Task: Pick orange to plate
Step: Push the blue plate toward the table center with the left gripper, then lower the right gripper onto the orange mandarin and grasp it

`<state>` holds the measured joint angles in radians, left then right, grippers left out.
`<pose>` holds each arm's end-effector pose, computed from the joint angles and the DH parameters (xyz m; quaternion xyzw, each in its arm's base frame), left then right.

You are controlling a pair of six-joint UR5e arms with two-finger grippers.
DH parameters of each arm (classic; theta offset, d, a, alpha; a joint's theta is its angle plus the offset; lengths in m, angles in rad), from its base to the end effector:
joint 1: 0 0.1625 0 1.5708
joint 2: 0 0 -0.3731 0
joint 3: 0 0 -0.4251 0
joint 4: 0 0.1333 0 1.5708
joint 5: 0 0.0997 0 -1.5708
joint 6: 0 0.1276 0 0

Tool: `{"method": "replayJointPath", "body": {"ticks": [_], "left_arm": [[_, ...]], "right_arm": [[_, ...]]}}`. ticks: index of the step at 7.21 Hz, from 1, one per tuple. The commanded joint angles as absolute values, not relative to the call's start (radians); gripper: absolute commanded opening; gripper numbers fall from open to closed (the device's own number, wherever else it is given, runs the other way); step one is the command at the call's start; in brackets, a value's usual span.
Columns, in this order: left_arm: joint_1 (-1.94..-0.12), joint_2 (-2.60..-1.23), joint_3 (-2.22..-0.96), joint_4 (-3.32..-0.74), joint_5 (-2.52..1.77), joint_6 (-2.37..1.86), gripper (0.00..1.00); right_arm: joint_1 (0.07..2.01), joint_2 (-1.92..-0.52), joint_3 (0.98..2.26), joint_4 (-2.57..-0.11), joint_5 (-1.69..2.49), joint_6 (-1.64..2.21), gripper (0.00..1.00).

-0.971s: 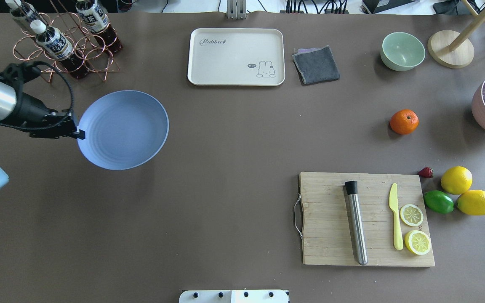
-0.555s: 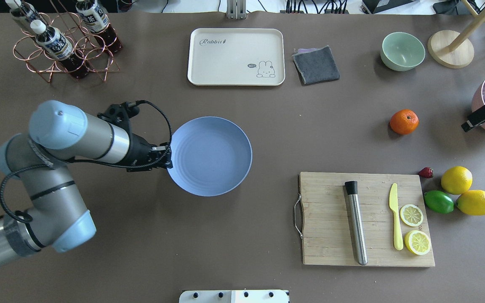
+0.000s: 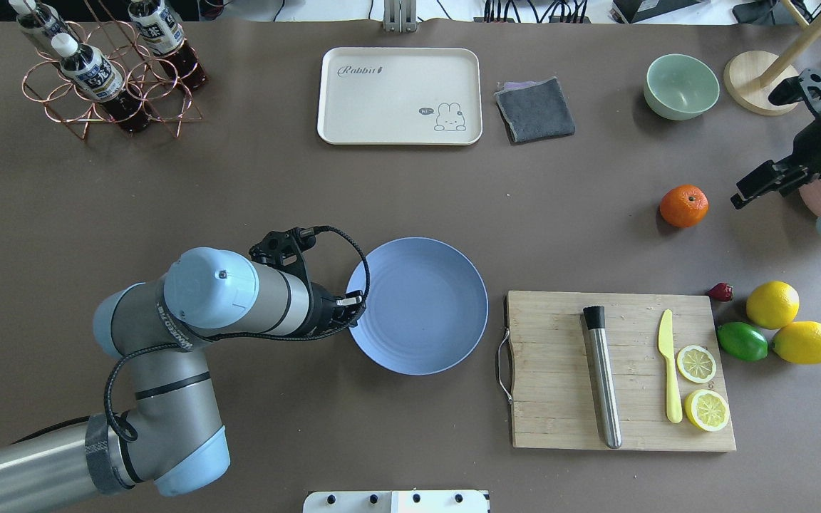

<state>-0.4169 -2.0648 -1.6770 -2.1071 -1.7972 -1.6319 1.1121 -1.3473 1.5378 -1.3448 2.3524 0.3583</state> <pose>0.5816 -0.3720 0.2128 0.0009 0.5431 -0.1392 0.8280 -0.2391 -0.5822 0.4883 0.0274 -0.4180 -0.1241 0.8995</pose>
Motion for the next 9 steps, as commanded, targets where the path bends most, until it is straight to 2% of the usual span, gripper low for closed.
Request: {"method": "replayJointPath", "body": {"ticks": [1,3,4,5,7,9], "left_arm": [[-0.440,-2.059,-1.663,-2.109,-1.796,-1.573,0.00],[-0.442,-2.042,-1.654,-2.114,-1.795,-1.574,0.00],[-0.442,-2.040,-1.655,-2.114,-1.795,-1.578,0.39],[-0.439,-2.040,-1.657,-2.114,-1.793,-1.580,0.72],[-0.436,-2.040,-1.658,-2.114,-1.792,-1.580,0.76],[-0.434,-2.039,-1.658,-2.112,-1.789,-1.582,0.77]], "right_arm": [[1.057,-1.325,1.519,-1.304,2.303,0.443,1.00],[1.029,-1.325,1.513,-1.304,2.299,0.463,1.00],[1.017,-1.321,1.511,-1.302,2.275,0.465,1.00],[0.994,-1.318,1.511,-1.301,2.210,0.465,1.00],[0.985,-1.302,1.482,-1.298,2.183,0.463,0.98],[0.977,-1.284,1.454,-1.278,2.177,0.466,0.86]]}}
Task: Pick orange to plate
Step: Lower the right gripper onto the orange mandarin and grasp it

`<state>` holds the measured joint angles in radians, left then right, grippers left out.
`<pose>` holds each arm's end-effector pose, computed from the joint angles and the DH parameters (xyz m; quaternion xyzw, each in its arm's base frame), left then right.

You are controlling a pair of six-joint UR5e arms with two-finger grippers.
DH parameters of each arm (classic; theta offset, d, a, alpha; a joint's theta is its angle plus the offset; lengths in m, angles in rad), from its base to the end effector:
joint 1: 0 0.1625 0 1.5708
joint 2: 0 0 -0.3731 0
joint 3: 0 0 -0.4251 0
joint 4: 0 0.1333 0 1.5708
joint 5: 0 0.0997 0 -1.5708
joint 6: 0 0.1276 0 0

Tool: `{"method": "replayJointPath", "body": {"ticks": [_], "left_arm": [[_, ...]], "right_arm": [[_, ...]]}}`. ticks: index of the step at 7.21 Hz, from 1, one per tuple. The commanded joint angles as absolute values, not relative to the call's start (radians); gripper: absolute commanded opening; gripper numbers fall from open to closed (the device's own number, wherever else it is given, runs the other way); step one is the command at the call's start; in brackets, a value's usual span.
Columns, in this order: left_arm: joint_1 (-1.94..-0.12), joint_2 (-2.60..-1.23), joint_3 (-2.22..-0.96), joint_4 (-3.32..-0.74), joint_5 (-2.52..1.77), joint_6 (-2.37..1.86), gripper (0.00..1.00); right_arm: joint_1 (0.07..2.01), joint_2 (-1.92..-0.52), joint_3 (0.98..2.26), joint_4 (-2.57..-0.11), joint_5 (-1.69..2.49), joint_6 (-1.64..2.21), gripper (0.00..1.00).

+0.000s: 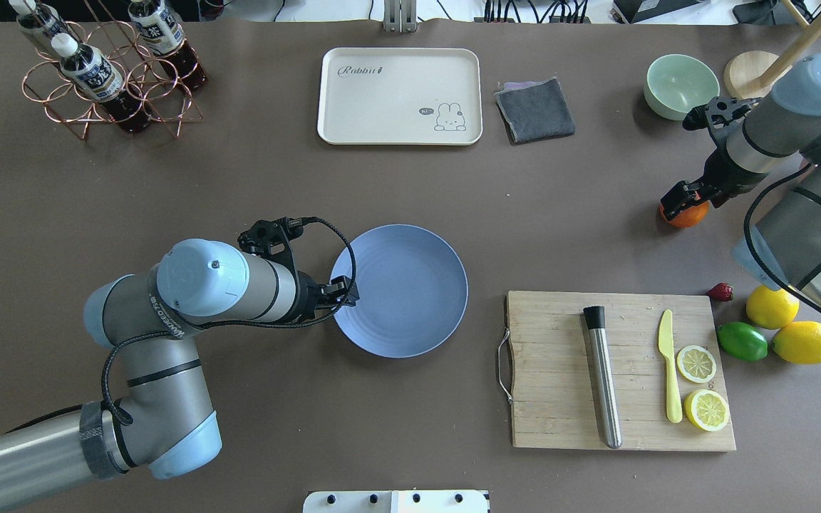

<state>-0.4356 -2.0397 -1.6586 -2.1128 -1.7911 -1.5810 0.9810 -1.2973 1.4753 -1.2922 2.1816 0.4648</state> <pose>0.5772 -0.3849 0.2385 0.0179 0.5271 -0.1314 0.8394 -0.3142 -0.5776 0.4963 0.0392 -0.3617 -0.1259 0.9229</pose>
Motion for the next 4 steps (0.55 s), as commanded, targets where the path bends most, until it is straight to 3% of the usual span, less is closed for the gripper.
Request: {"method": "replayJointPath", "body": {"ticks": [1,2,3,4], "left_arm": [[-0.434,-2.039,-1.657,-2.109,-1.787,-1.582,0.77],[-0.434,-2.039,-1.658,-2.109,-1.787,-1.582,0.77],[-0.443,-2.039,-1.663,-2.109,-1.787,-1.580,0.77],[-0.465,-2.039,-1.673,-2.108,-1.787,-1.575,0.77]], "right_arm": [[0.976,-1.267,1.428,-1.252,2.177,0.471,0.81],[0.976,-1.266,1.428,-1.246,2.177,0.485,0.57],[0.979,-1.259,1.449,-1.244,2.180,0.491,0.14],[0.979,-1.253,1.533,-1.250,2.184,0.579,0.00]]}}
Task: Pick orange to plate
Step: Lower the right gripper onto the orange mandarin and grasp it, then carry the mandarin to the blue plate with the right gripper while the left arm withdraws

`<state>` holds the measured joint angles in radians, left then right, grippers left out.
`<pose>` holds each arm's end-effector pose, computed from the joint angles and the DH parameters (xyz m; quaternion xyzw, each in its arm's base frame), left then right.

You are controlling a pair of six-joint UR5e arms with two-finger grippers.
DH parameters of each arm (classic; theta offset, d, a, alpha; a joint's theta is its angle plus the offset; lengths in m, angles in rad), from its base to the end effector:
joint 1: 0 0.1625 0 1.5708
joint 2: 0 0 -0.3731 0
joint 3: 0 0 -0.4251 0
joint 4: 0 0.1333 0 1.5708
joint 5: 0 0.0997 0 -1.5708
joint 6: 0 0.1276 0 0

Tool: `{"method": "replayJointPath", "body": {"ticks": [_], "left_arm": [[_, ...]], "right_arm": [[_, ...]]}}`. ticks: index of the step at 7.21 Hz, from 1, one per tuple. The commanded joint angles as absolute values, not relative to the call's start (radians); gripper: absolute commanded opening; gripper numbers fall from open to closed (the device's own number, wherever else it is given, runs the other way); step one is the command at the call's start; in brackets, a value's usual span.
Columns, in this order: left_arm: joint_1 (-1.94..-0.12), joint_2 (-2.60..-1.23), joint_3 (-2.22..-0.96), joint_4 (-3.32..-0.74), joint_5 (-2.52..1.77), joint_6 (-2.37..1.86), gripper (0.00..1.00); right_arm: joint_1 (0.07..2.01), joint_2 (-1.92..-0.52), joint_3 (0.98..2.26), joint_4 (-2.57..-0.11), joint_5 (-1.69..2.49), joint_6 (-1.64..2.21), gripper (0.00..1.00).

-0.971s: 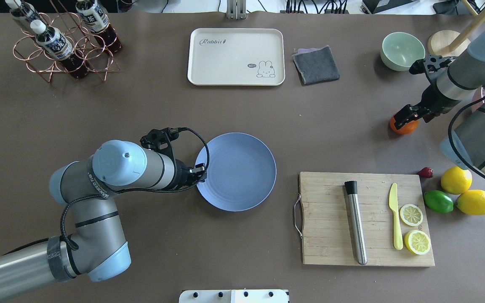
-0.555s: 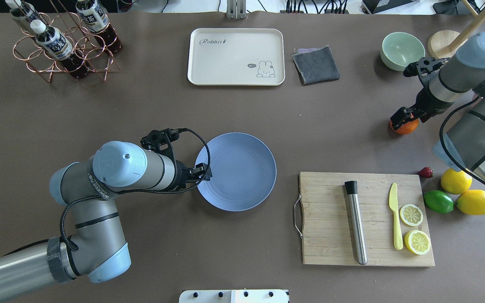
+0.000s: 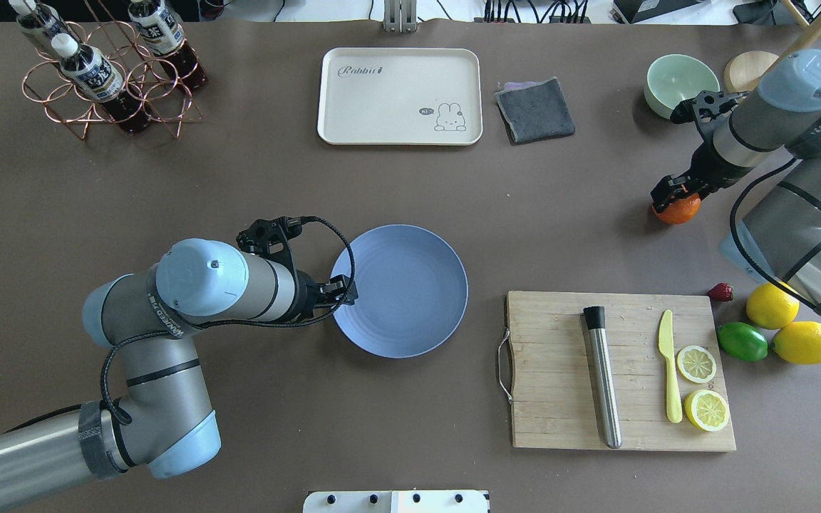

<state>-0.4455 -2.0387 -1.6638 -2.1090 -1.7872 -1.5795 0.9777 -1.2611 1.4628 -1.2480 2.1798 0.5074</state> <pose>0.5721 -0.3905 0.2372 0.0226 0.5269 -0.1359 0.8387 -0.3239 -0.5884 0.4734 0.0594 -0.3761 -0.1171 0.9172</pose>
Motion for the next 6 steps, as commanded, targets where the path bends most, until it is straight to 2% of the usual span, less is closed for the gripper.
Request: {"method": "replayJointPath", "body": {"ticks": [1,3,5,6], "left_arm": [[-0.497,-2.001,-1.709,-2.106,-1.792,-1.569,0.75],[-0.576,-1.868,-1.791,-2.111,-1.796,-1.411,0.75],[-0.655,-1.781,-1.836,-2.118,-1.798,-1.318,0.75],[-0.666,-1.779,-1.832,-2.118,-1.798,-1.304,0.76]], "right_arm": [[0.944,-1.226,1.627,-1.261,2.189,0.764,0.00],[0.750,-1.075,1.706,-1.314,2.098,1.123,0.00],[0.538,-0.923,1.709,-1.429,1.909,1.340,0.00],[0.475,-0.881,1.686,-1.442,1.864,1.391,0.00]]}}
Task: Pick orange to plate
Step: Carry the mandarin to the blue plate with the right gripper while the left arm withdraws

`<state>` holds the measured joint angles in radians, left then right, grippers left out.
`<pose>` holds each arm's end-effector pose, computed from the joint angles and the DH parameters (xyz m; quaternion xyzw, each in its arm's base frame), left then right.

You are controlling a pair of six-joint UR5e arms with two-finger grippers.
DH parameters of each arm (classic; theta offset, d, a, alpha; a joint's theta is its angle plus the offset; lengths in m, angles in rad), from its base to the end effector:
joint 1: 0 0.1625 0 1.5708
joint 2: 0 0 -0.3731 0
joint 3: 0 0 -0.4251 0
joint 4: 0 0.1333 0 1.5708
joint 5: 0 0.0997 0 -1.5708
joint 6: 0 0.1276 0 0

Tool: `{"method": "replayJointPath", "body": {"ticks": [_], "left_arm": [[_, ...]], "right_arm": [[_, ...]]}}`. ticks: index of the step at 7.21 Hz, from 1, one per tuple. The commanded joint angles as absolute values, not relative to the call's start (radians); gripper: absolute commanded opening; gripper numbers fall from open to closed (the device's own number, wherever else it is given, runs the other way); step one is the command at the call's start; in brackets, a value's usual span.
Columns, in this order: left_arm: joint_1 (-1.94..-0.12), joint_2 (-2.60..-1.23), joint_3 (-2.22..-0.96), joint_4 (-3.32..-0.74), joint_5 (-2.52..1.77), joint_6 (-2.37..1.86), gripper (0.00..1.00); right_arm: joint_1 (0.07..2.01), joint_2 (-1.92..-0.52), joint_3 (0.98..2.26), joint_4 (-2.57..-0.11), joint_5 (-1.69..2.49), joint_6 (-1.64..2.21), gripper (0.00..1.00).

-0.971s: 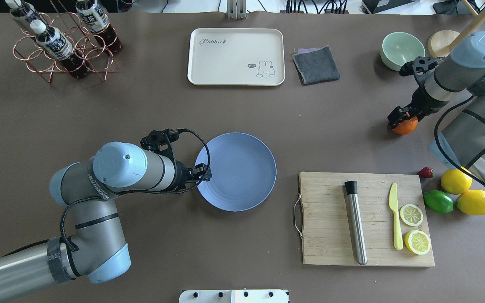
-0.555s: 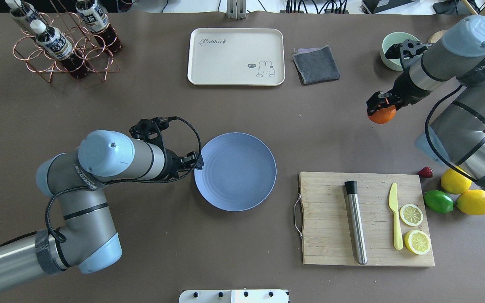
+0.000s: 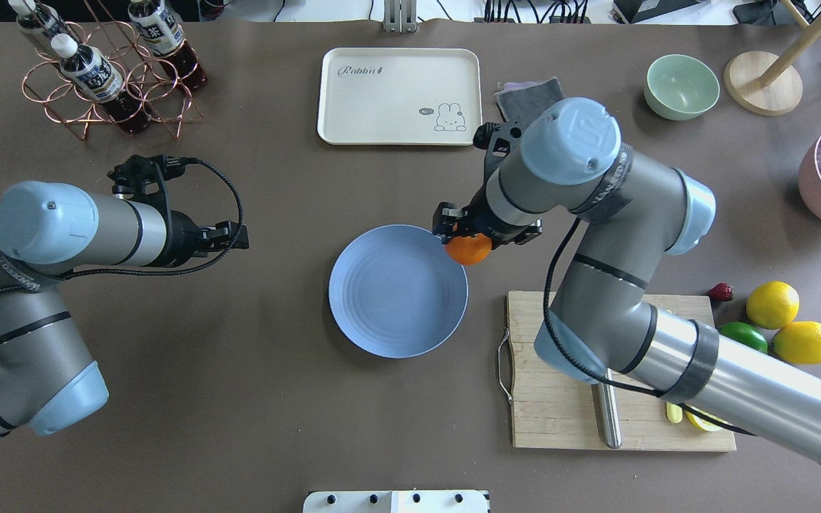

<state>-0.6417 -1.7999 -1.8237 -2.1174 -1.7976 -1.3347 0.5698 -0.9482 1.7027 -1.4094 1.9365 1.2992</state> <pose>0.4335 -0.4545 0.3075 0.1185 0.4843 -0.1197 0.8585 -0.5274 -0.4420 0.1679 0.0287 -0.4634 0.0515 0.8842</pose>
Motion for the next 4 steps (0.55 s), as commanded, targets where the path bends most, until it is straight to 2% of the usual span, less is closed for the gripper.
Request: {"method": "replayJointPath", "body": {"ticks": [1,2,4], "left_arm": [[-0.667,-1.779,-1.832,-2.118,-1.798,-1.304,0.76],[-0.675,-1.779,-1.819,-2.118,-1.798,-1.299,0.76],[-0.678,-1.781,-1.819,-2.118,-1.798,-1.299,0.76]], "right_arm": [[0.445,-0.850,1.639,-1.436,1.823,1.399,0.00],[0.433,-0.807,1.571,-1.430,1.816,1.402,0.00],[0.425,-0.798,1.514,-1.408,1.790,1.397,0.00]]}}
